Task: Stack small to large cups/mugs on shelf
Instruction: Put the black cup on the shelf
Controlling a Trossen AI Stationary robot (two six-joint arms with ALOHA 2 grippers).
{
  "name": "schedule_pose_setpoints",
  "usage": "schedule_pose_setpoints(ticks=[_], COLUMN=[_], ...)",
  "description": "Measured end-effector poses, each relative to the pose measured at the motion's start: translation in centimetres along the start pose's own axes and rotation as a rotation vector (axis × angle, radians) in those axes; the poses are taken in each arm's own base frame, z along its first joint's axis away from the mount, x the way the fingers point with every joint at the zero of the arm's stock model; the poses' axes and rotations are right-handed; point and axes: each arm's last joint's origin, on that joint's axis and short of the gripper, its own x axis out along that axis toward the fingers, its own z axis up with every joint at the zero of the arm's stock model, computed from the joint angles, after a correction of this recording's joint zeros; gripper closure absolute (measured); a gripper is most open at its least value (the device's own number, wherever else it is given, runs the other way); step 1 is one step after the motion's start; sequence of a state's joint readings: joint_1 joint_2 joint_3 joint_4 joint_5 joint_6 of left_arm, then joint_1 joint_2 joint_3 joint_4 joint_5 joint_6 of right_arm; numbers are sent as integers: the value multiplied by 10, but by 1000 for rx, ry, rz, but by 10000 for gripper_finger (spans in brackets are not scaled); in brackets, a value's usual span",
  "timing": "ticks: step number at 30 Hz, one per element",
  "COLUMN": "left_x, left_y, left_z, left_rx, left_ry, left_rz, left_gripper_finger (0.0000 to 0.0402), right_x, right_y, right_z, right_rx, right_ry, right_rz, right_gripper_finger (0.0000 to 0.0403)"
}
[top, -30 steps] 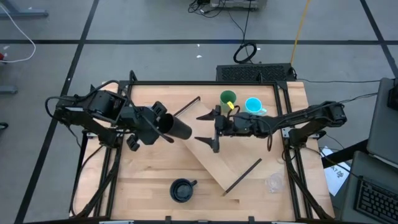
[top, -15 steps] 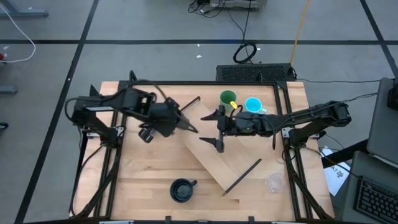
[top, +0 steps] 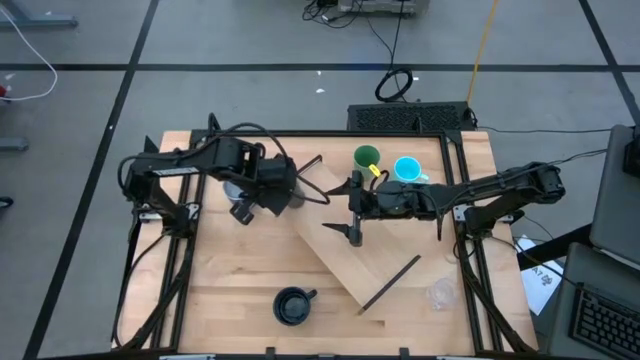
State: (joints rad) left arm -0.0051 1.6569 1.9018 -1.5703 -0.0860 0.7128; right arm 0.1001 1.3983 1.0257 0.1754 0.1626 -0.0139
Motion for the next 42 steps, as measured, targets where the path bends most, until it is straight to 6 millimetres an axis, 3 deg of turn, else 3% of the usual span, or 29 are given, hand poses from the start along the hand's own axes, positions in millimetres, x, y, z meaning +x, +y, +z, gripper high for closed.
schedule_pose_setpoints(ticks=[8,26,42], left_x=[0,0,-7], left_y=[0,1,5], left_z=[0,1,3], left_rx=[0,-51,-110], left_ry=[-3,-2,-68], left_rz=[-3,18,110], left_gripper_finger=[395,317,314], right_x=[0,0,-1], right_y=[0,0,0], right_z=[0,0,1], right_rx=[-2,-6,-10], right_ry=[1,1,-1], right_rz=[0,0,0], right_gripper_finger=[27,27,27])
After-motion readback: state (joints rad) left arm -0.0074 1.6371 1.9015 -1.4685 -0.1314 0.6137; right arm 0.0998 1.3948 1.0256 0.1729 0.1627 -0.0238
